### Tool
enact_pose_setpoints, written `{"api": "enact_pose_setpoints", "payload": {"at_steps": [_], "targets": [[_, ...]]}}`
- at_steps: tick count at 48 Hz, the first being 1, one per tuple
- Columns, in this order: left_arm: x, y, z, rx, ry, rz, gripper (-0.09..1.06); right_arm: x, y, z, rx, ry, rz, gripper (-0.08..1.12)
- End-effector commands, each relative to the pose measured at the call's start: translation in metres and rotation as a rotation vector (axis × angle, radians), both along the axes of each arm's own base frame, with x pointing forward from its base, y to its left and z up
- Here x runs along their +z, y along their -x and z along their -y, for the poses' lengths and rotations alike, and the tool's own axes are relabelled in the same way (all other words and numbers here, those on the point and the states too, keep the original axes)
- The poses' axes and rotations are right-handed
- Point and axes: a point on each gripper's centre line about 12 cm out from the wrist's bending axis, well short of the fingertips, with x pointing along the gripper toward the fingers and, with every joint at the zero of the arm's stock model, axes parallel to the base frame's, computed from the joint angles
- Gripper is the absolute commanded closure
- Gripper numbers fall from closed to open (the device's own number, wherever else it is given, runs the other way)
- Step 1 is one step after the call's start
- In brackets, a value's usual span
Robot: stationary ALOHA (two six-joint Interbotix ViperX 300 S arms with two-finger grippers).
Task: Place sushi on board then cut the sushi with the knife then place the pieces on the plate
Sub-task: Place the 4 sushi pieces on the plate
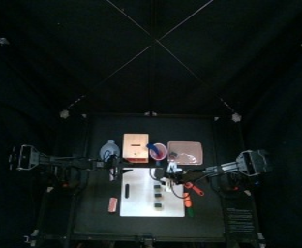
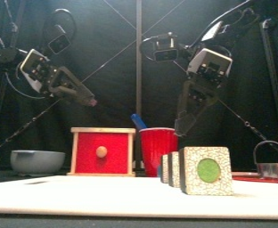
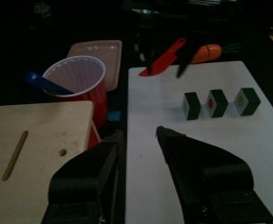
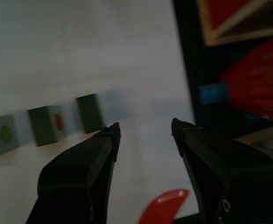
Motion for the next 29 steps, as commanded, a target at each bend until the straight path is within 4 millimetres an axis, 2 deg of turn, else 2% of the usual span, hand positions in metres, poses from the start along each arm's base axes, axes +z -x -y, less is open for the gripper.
{"api": "enact_pose_setpoints", "payload": {"at_steps": [1,7,29], "targets": [[0.005,-0.003,-0.001,0.004,-0.001,0.017,0.20,0.010,-0.014,-0.015,0.030,-0.011,0.037,0.19],[0.004,-0.003,-0.001,0.004,-0.001,0.015,0.20,0.004,-0.021,-0.025,0.043,-0.026,0.023,0.19],[0.002,-0.001,-0.001,0.004,0.000,0.008,0.20,-0.014,-0.028,-0.030,0.040,-0.053,0.000,0.19]]}}
